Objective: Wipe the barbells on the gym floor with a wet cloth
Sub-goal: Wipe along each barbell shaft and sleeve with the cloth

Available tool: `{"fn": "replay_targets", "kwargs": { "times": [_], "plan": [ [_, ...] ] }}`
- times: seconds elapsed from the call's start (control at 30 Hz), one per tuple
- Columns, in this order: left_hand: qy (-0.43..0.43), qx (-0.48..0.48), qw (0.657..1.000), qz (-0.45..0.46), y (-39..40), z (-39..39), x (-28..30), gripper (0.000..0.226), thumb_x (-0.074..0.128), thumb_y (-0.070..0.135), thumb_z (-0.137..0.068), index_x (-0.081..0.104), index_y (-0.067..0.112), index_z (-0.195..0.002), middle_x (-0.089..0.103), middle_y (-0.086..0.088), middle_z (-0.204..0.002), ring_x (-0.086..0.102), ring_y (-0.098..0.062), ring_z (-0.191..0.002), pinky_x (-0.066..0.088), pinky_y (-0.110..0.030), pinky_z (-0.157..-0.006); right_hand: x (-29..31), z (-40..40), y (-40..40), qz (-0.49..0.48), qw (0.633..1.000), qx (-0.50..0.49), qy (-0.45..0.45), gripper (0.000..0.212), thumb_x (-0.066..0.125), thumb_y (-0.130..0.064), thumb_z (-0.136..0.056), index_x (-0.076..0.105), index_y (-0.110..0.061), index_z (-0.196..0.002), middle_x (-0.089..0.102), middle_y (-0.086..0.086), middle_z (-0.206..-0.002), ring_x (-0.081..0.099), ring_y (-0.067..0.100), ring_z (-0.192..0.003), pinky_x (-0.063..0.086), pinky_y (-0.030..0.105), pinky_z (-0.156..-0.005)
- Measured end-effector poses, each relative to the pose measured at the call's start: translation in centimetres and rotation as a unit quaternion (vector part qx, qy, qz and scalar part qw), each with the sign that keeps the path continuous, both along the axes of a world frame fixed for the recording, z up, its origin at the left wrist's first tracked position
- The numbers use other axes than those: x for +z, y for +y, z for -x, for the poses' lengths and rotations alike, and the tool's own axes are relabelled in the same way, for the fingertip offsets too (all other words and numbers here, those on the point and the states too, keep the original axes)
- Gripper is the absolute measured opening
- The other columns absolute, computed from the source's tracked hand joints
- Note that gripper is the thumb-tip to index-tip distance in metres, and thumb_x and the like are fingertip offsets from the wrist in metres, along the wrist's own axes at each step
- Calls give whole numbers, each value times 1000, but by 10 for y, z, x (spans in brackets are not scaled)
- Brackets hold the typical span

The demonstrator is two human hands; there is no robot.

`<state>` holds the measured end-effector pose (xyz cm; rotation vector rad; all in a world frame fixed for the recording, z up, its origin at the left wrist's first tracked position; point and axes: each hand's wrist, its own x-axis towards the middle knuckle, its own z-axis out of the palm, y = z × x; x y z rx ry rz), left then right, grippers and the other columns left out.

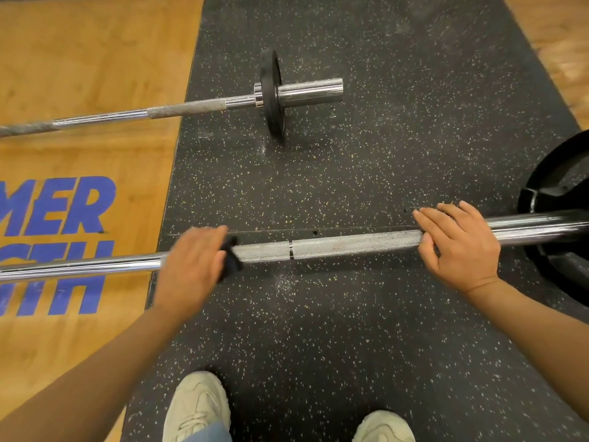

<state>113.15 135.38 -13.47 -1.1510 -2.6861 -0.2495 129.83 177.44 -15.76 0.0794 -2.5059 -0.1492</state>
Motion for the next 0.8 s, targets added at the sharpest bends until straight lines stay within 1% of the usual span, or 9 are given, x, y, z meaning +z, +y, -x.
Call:
{"fn": "replay_targets", "kwargs": {
  "times": [0.1, 0.2, 0.27, 0.37, 0.43, 0.53, 0.67, 0.73, 0.8],
  "plan": [
    [0, 161, 987, 1, -70, 13, -5, 44, 29, 17, -101, 57, -12, -119, 61, -31, -108, 51, -44, -101, 37, -53, -98, -2, -1, -2, 8, 1000, -7, 5, 34, 48, -16, -95, 72, -4, -116, 73, 11, -111, 67, 37, -99, 46, 53, -101],
    [5, 289, 957, -27, -83, 15, -4, 50, 22, 20, -105, 58, -11, -118, 61, -31, -110, 52, -49, -106, 26, -49, -112, -2, 0, -3, 7, 1000, -10, 8, 35, 48, -16, -95, 72, -4, -116, 73, 10, -111, 67, 36, -99, 46, 52, -103],
    [2, 276, 960, -44, -55, 8, -7, 49, 22, 20, -105, 60, -10, -115, 63, -29, -106, 53, -46, -105, 31, -55, -106, -2, -1, -4, 11, 1000, -12, 9, 35, 47, -17, -96, 73, -4, -116, 73, 10, -111, 67, 36, -99, 46, 53, -102],
    [11, 170, 984, -52, -11, -9, -14, 44, 28, 20, -103, 62, -6, -118, 66, -23, -106, 53, -40, -107, 34, -53, -104, 0, 1, -2, 9, 1000, -14, 9, 35, 47, -17, -96, 73, -4, -115, 73, 10, -110, 67, 36, -99, 46, 52, -102],
    [35, 125, 990, -60, -6, -8, -16, 43, 30, 19, -104, 62, -6, -118, 66, -22, -106, 52, -36, -107, 34, -50, -103, 0, 1, -2, 8, 1000, -11, 6, 34, 47, -16, -96, 73, -4, -114, 73, 11, -109, 67, 37, -98, 46, 52, -102],
    [46, 39, 998, -23, -27, 5, -14, 50, 23, 25, -107, 60, -7, -120, 65, -23, -108, 51, -38, -103, 38, -50, -95, 0, 1, -1, 8, 1000, -3, 5, 34, 47, -16, -96, 73, -4, -114, 73, 11, -110, 67, 37, -98, 46, 51, -102],
    [17, 141, 989, -45, -59, 18, -15, 50, 21, 23, -105, 60, -8, -113, 63, -27, -107, 54, -44, -97, 41, -55, -87, 0, 1, -2, 11, 1000, -6, 6, 35, 47, -16, -96, 73, -4, -114, 73, 11, -109, 67, 37, -98, 45, 52, -102],
    [28, 204, 977, -56, -72, 18, -15, 48, 24, 20, -104, 62, -8, -110, 63, -29, -106, 53, -46, -97, 39, -56, -88, 0, 1, -3, 9, 1000, -5, 10, 35, 47, -16, -95, 73, -4, -113, 73, 11, -109, 67, 37, -98, 46, 52, -102],
    [32, 225, 972, -67, -69, 17, -13, 47, 26, 20, -104, 63, -8, -107, 64, -28, -103, 52, -45, -97, 38, -55, -90, 0, 1, -2, 9, 1000, -5, 10, 35, 46, -16, -96, 73, -4, -113, 73, 11, -109, 67, 37, -98, 46, 52, -102]
  ]
}}
